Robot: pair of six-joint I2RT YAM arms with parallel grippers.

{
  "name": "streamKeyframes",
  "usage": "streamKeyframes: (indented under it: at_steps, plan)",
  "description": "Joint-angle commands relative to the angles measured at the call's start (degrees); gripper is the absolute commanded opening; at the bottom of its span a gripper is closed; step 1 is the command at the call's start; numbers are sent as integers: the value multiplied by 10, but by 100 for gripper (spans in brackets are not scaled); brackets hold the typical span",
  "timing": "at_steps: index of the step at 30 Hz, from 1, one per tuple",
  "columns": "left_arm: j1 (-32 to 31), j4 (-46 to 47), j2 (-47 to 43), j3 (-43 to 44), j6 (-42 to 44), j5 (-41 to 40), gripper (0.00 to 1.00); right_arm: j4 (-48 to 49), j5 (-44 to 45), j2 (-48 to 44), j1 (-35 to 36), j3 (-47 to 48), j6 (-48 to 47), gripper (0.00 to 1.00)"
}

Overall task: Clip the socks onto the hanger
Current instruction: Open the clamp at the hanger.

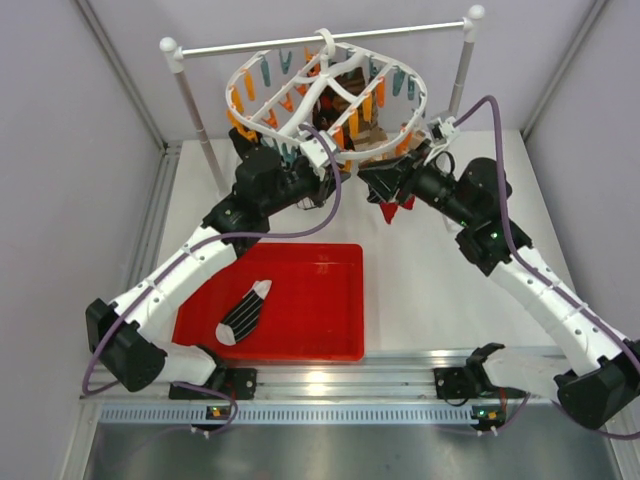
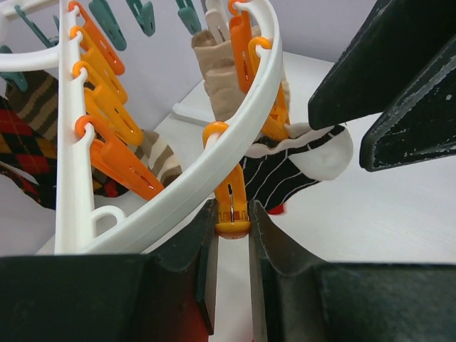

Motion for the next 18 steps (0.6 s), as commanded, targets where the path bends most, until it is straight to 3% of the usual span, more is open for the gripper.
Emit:
streamKeyframes:
  at_steps: [1,18]
  plan:
    - [-12,-28,6,25,-13,12,4,69,49,12,24,2,-14,38]
    - [-31,-47,15,45,-27,1,7,73,144,41,55,-7,-27,36]
